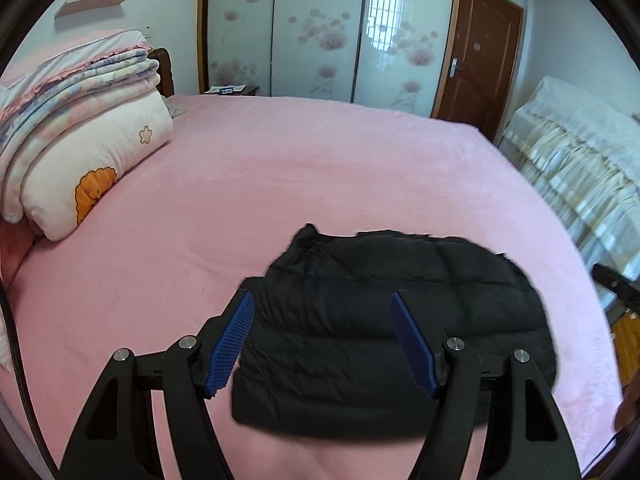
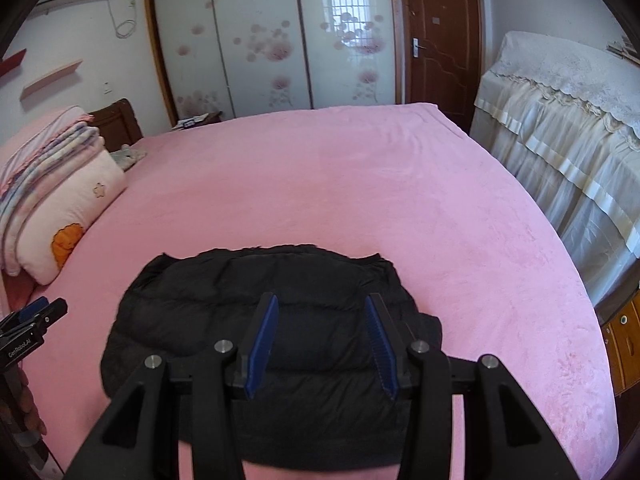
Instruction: Fold large clothes
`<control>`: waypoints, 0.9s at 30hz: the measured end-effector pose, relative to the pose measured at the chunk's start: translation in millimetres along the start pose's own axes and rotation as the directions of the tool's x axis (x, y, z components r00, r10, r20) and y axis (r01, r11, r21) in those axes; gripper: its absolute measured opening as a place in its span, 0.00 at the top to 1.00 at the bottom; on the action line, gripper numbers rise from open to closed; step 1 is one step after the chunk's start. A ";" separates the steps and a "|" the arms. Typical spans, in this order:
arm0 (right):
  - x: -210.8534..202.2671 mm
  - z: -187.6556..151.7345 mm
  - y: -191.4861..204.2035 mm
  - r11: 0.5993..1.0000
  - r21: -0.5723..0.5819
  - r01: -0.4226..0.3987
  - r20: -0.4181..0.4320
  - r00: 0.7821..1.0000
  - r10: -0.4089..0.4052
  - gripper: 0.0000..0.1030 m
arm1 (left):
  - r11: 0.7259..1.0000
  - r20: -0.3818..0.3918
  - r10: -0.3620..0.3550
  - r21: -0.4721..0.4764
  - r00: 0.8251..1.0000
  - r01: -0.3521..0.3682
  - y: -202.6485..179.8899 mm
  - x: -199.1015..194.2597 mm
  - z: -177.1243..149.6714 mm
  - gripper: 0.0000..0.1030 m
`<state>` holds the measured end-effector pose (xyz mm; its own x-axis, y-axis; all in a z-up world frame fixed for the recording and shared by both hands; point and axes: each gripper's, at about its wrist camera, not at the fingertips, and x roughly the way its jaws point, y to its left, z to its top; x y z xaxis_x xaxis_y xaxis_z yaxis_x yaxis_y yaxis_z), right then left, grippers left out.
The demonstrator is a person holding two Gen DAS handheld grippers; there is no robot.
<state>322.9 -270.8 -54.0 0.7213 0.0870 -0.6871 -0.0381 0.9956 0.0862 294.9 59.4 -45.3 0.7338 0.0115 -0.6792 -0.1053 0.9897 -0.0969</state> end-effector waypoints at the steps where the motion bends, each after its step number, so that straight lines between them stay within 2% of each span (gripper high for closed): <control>1: -7.0 -1.0 4.6 1.000 -0.005 -0.016 0.003 1.000 0.016 0.56 | 1.000 0.003 -0.021 -0.008 1.000 0.021 -3.5 -9.5 -3.2 0.32; 8: -48.7 -18.8 34.4 0.996 -0.041 -0.083 0.024 0.996 0.084 0.56 | 0.992 0.011 -0.111 -0.057 0.994 0.112 -15.7 -43.1 -41.0 0.30; 11: -53.4 -25.3 42.5 0.992 -0.047 -0.113 0.019 0.993 0.114 0.56 | 0.985 0.018 -0.157 -0.076 0.987 0.158 -17.5 -49.2 -64.5 0.30; 16: -48.7 -40.7 53.9 0.988 -0.047 -0.144 0.000 0.989 0.145 0.56 | 0.975 -0.011 -0.193 -0.111 0.981 0.190 -13.3 -38.7 -103.0 0.30; 24: -17.0 -64.0 66.7 0.989 -0.057 -0.137 -0.033 0.990 0.135 0.56 | 0.915 -0.080 -0.325 -0.281 0.942 0.291 20.3 10.7 -157.4 0.30; 27: -5.5 -72.2 70.3 0.989 -0.070 -0.132 -0.025 0.991 0.131 0.56 | 0.879 -0.083 -0.387 -0.335 0.918 0.340 30.8 31.5 -173.9 0.30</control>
<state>266.3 -198.7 -96.3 0.6928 0.2175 -0.6876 -0.1816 0.9753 0.1255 198.0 65.4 -196.2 0.6593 -0.3839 -0.6465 -0.0683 0.8257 -0.5600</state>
